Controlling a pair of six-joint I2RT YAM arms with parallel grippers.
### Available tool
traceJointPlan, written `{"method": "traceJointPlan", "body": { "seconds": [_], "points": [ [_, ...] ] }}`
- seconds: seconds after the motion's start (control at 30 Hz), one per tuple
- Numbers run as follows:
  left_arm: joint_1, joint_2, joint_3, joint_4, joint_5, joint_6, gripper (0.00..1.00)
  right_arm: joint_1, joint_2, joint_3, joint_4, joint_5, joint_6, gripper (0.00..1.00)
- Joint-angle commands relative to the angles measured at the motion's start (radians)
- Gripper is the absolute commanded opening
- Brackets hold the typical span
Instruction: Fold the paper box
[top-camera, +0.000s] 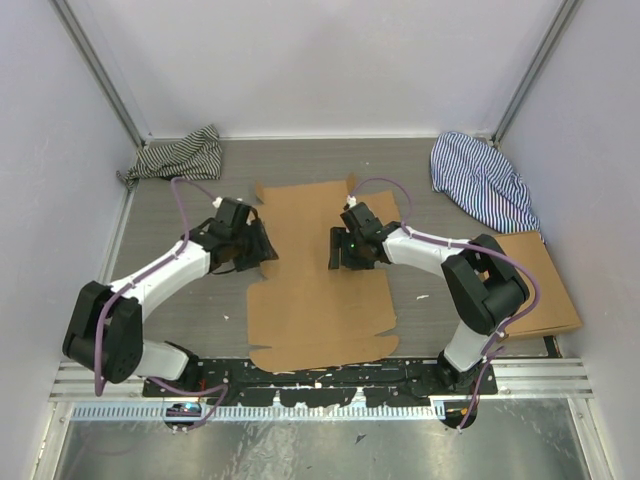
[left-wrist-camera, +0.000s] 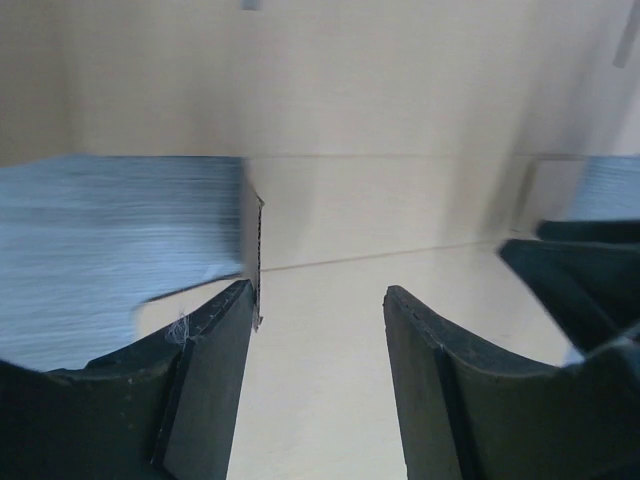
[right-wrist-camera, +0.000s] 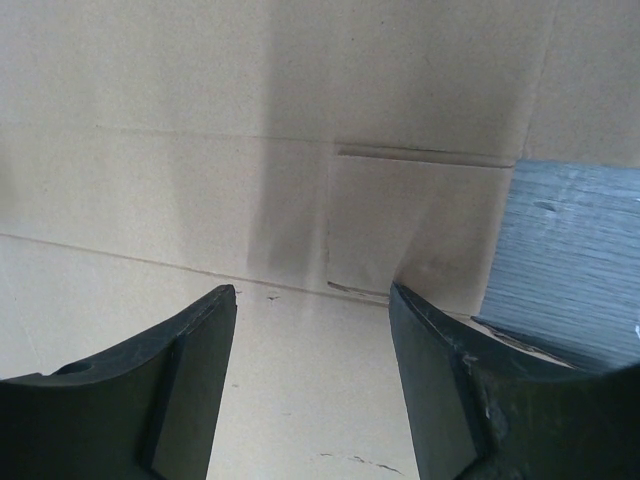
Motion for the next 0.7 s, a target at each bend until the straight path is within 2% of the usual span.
{"method": "traceJointPlan", "body": {
  "seconds": [0.0, 0.37, 0.53, 0.67],
  "points": [
    [-0.051, 0.045, 0.047, 0.113, 0.104, -0.052, 0.62, 0.013, 0.054, -0.017, 0.010, -0.047, 0.019, 0.67],
    [-0.075, 0.220, 0.076, 0.179, 0.117, -0.062, 0.61, 0.014, 0.050, -0.024, 0.014, -0.055, 0.020, 0.67],
    [-0.075, 0.313, 0.111, 0.157, 0.104, -0.045, 0.60, 0.014, 0.046, -0.026, 0.012, -0.061, 0.020, 0.68],
    [-0.076, 0.328, 0.109, 0.138, 0.102, -0.045, 0.59, 0.014, 0.040, -0.021, 0.002, -0.060, 0.021, 0.67]
  ]
}}
